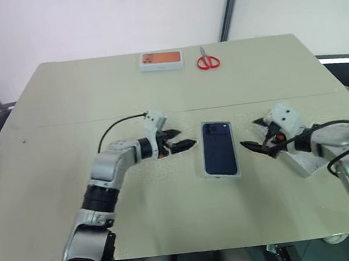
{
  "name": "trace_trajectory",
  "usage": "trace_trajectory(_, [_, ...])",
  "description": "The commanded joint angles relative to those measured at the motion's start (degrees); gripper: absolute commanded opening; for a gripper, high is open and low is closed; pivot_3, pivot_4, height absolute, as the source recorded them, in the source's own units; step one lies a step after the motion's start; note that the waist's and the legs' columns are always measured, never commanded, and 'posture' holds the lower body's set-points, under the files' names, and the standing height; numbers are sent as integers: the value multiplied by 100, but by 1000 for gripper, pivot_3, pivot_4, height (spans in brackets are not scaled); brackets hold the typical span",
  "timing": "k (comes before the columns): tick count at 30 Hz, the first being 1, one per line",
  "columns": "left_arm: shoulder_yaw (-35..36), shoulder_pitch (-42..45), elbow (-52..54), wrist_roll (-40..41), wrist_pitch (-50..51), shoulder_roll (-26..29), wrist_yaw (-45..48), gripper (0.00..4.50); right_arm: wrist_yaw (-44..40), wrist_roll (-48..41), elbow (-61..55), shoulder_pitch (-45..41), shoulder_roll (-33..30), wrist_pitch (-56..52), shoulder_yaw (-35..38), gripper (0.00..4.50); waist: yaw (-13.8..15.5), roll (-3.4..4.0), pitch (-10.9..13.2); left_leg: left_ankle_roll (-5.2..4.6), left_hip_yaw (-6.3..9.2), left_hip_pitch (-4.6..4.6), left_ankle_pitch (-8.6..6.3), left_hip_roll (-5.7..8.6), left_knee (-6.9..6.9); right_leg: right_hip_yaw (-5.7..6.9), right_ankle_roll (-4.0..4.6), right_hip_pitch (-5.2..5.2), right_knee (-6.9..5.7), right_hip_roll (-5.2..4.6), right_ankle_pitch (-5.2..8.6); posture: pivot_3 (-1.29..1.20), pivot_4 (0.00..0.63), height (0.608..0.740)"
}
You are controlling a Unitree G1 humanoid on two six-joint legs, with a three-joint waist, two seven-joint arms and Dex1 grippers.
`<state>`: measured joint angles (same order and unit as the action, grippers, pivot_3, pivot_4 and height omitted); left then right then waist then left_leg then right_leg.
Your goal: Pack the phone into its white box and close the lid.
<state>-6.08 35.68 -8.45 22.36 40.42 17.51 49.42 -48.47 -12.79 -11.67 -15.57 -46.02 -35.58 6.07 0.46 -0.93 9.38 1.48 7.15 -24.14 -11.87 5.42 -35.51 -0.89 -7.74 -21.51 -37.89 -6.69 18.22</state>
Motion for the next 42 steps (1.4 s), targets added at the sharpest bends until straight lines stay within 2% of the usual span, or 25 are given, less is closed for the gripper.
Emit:
trace_trajectory(1, [115, -86, 340, 149, -544, 294, 556, 4473, 45, -261, -383, -37, -116, -304, 292, 4500, 4, 0, 0, 0, 0, -1, 0, 0, 0, 0, 0, 0, 0, 0, 0, 0, 150, 740])
trace_trajectory(5, [184, -219, 439, 124, -1292, 666, 1083, 4473, 8, -354, -436, 95, -429, -743, 459, 4500, 25, 4, 2, 0, -1, -8, 0, 1, 0, 0, 1, -6, 0, -4, 0, 0, 150, 740])
trace_trajectory(9, [187, -386, 241, -72, -2460, 1013, 1658, 4473, -22, -227, -598, 481, -1104, -1434, 345, 4500, 28, 5, 3, -1, 0, -17, 0, 2, -3, 2, 2, -10, 5, -8, 0, 0, 150, 740])
trace_trajectory(15, [181, -542, 150, -54, -3173, 1029, 1893, 4473, -257, -902, -1199, 688, -1605, -2877, 487, 4500, -1, 9, 5, -2, -2, -25, -1, -5, -2, 0, 4, -21, 6, -8, -1, 0, 150, 740])
trace_trajectory(22, [94, -640, 219, -83, -3389, 955, 1913, 4473, 274, -994, -1185, 214, -1460, -3592, 233, 4500, 13, 9, 6, -3, -4, -27, -1, -6, -2, 1, 3, -23, 5, -6, -1, 0, 150, 740])
trace_trajectory(26, [114, -697, 254, -101, -3444, 908, 1778, 4473, 692, -696, -879, 194, -1414, -3405, -80, 4500, 21, 9, 6, -3, -4, -30, -1, -5, -1, 2, 3, -26, 6, -6, -1, 0, 150, 740])
trace_trajectory(35, [53, -869, 451, -100, -3416, 884, 1586, 4473, 843, -623, -492, 158, -1325, -3122, -231, 4500, 5, 9, 6, -3, -7, -30, -1, -6, -2, -1, 2, -31, -1, -2, -1, 0, 150, 740])
trace_trajectory(38, [40, -874, 454, -118, -3421, 849, 1532, 4500, 830, -658, -512, 181, -1331, -3154, -244, 3189, 9, 9, 6, -3, -8, -30, -1, -5, -2, -1, 2, -30, -1, -3, -1, 0, 150, 740])
trace_trajectory(42, [11, -882, 457, -149, -3431, 802, 1481, 4500, 885, -598, -550, 217, -1359, -3107, -313, 1115, 10, 9, 6, -3, -8, -30, -1, -5, -2, -1, 2, -30, -1, -2, -1, 0, 150, 740])
